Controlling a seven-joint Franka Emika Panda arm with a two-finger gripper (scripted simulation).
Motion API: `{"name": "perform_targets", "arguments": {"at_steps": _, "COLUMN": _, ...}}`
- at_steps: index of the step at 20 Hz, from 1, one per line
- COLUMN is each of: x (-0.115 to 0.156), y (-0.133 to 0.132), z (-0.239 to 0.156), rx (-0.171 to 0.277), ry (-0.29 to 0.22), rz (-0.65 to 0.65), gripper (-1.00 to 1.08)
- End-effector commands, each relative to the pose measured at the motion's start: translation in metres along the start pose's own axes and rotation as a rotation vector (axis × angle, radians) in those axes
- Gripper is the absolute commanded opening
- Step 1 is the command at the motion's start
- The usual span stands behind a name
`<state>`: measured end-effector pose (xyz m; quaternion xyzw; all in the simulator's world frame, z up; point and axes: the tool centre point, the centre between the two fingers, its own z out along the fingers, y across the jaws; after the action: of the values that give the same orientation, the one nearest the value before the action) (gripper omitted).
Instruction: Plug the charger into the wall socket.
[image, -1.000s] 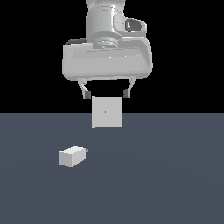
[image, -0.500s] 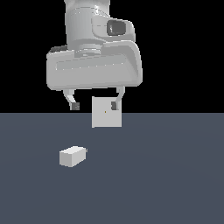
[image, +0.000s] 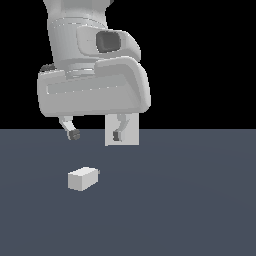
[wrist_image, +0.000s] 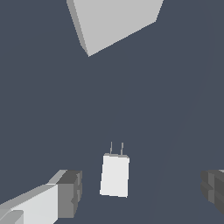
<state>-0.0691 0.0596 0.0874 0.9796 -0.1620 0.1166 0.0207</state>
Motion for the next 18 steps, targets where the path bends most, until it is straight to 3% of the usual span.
{"name": "perform_targets", "arguments": {"at_steps": 1, "x": -0.004, "y": -0.004, "z": 0.005, "rx": -0.004, "ry": 0.019, "rz": 0.021, "gripper": 1.00}}
{"name": "perform_targets", "arguments": {"at_steps": 18, "x": -0.016, "y": -0.016, "z": 0.022, "rx": -0.022, "ry": 0.076, "rz": 0.089, "gripper": 1.00}}
